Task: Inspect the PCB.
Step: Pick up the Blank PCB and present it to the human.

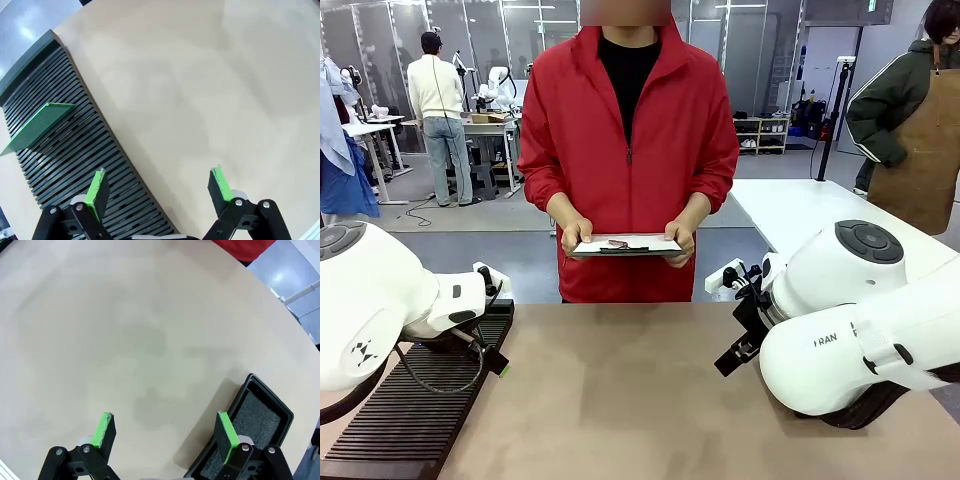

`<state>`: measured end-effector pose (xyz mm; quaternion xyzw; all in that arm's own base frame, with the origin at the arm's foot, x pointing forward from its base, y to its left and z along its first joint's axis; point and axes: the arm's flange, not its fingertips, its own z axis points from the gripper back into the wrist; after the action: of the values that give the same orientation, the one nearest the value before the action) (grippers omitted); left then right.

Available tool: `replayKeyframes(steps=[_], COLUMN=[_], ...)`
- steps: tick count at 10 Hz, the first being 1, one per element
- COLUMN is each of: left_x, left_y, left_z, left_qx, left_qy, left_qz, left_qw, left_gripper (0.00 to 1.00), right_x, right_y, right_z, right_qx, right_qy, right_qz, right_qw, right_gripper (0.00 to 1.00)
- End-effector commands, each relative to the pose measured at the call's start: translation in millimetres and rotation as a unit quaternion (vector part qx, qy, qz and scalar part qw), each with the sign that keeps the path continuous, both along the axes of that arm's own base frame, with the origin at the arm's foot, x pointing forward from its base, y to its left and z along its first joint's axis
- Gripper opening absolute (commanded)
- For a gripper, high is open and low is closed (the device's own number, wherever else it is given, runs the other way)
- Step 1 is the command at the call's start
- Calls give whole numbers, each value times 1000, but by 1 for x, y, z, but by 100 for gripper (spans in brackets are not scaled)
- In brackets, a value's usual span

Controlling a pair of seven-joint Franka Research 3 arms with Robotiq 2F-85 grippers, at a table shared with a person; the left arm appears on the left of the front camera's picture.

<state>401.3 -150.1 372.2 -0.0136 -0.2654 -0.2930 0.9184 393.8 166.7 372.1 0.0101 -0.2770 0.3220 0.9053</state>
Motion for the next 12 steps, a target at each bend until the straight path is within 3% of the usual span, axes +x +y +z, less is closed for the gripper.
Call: replayKeyframes(steps=[1, 6, 10, 12], left_x=[0, 0, -9, -17], left_y=[0, 0, 13, 29], left_z=[0, 0, 45, 70], left_qx=[0, 0, -49, -91], left_qy=[0, 0, 40, 69], left_qz=[0, 0, -45, -69], left_qw=[1000, 1000, 997, 991], left_gripper=[100, 100, 100, 100], right_x=[0, 0, -4, -10], right_y=[0, 0, -11, -26], right_z=[0, 0, 48, 76], right_qx=[1, 0, 25, 58], right_qy=[0, 0, 29, 73], right_qz=[-1, 0, -8, -7], right_qw=[1000, 1000, 999, 996], right_gripper=[100, 100, 100, 100])
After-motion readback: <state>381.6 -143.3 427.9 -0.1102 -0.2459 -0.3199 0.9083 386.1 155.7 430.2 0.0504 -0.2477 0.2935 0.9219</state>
